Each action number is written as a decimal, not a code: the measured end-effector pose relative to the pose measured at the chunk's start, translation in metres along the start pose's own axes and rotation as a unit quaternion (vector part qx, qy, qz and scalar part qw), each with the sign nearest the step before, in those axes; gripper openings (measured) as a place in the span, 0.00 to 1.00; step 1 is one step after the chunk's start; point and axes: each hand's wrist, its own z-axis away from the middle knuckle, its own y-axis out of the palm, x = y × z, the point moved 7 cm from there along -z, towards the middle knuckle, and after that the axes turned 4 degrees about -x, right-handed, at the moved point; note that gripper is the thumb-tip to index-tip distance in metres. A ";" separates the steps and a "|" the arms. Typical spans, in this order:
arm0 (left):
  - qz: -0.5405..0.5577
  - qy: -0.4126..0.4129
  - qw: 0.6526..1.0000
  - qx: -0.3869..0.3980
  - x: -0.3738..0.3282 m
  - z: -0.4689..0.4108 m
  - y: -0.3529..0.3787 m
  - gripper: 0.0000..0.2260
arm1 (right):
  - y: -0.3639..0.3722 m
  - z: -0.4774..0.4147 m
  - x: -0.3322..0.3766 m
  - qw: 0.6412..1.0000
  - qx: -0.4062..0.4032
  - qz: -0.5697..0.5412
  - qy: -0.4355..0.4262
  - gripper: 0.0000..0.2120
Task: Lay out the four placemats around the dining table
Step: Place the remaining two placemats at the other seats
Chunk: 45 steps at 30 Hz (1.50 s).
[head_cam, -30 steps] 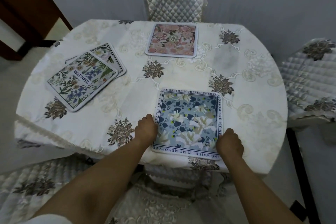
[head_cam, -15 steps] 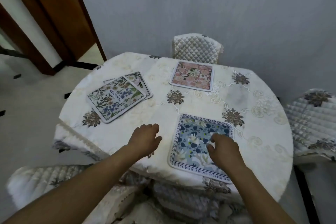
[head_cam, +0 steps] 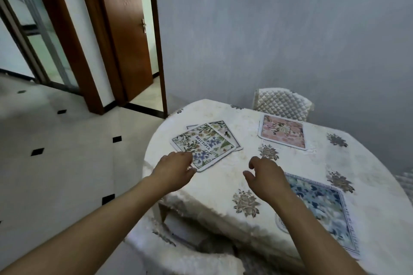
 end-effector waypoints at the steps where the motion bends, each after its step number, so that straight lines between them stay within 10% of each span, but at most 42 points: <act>1: -0.003 0.002 1.000 -0.003 0.018 0.006 -0.009 0.12 | 0.003 -0.001 0.022 1.000 -0.001 0.002 -0.001 0.13; 11: 0.006 0.018 1.000 -0.012 0.116 -0.018 -0.035 0.12 | 0.022 -0.038 0.119 1.000 -0.008 0.016 0.026 0.12; 29: -0.003 0.042 0.995 0.088 0.198 -0.195 0.087 0.12 | 0.166 -0.172 0.052 0.985 0.055 -0.018 0.164 0.11; 45: 0.110 -0.124 0.953 0.253 0.298 -0.308 0.272 0.15 | 0.330 -0.191 -0.034 0.886 0.121 -0.127 0.430 0.09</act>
